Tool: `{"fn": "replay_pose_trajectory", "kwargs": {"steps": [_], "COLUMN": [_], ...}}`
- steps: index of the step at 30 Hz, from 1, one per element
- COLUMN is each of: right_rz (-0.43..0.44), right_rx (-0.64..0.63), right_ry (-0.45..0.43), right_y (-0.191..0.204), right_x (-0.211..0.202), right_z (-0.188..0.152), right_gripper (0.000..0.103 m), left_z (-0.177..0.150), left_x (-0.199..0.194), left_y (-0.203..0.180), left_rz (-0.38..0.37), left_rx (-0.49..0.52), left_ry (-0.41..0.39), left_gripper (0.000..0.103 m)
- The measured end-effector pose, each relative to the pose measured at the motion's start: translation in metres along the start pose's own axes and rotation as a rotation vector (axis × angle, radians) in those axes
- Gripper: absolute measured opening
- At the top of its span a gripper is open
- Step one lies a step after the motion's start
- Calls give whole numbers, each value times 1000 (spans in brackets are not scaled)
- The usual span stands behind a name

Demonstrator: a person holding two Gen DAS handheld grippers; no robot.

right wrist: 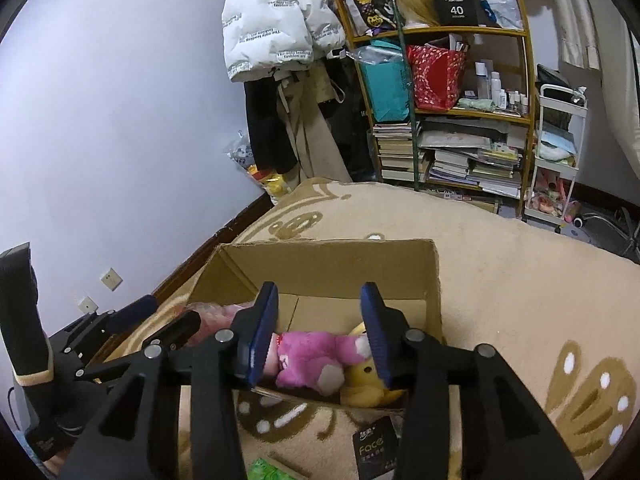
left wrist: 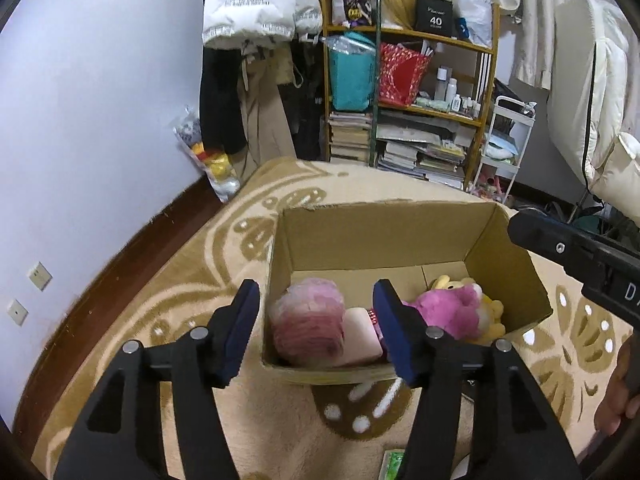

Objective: Organize soft objects
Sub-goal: 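Open both tools over the box to drop the bear and bundle inside, then lower the right tool to the white-haired plush doll while the left tool approaches the green tissue pack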

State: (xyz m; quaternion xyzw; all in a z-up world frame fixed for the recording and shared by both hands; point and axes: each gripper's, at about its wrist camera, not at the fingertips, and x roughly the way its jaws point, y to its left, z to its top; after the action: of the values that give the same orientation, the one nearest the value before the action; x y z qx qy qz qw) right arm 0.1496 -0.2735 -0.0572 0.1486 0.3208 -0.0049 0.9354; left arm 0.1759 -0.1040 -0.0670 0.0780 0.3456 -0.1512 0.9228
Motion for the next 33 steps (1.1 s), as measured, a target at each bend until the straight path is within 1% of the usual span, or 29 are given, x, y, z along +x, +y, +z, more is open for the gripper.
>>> {"fn": "replay_pose_trajectory", "kwargs": {"steps": [1, 2, 3, 6, 8, 9, 10, 11, 17, 20, 22, 28, 33], "right_rz": [-4, -9, -19, -38, -38, -49, -59, -62, -95, -99, -107, -130, -125], "right_rx": [-3, -7, -15, -13, 4, 15, 24, 32, 116, 161, 180, 195, 209], "right_ry": [-2, -8, -23, -36, -39, -37, -33, -34, -45, -47, -33, 20, 68], "right_y": [0, 2, 3, 2, -1, -2, -3, -4, -14, -17, -18, -18, -17], "right_x": [-4, -7, -13, -27, -35, -40, -43, -47, -72, -82, -87, -96, -97], "right_z": [0, 0, -1, -4, -4, -5, -6, -6, -13, -19, -22, -38, -47], "right_gripper": [56, 65, 69, 80, 92, 95, 100, 102, 103, 103, 103, 103, 103], "left_z": [0, 0, 0, -2, -2, -3, -4, -5, -17, -24, -30, -45, -61], "left_x": [-3, -7, -10, -23, -30, -34, -39, -43, -64, -71, -76, -78, -80], "left_y": [0, 0, 1, 5, 7, 8, 9, 9, 10, 8, 6, 0, -7], "left_rz": [1, 0, -3, -12, -15, -15, -17, -17, -10, -2, 11, 0, -6], "left_rx": [4, 4, 0, -11, -14, -14, -15, -14, -21, -14, -8, 6, 26], "left_ry": [1, 0, -5, -17, -16, -16, -20, -25, 1, 13, 13, 67, 103], "left_gripper": [61, 67, 71, 73, 76, 81, 84, 85, 86, 92, 93, 94, 94]}}
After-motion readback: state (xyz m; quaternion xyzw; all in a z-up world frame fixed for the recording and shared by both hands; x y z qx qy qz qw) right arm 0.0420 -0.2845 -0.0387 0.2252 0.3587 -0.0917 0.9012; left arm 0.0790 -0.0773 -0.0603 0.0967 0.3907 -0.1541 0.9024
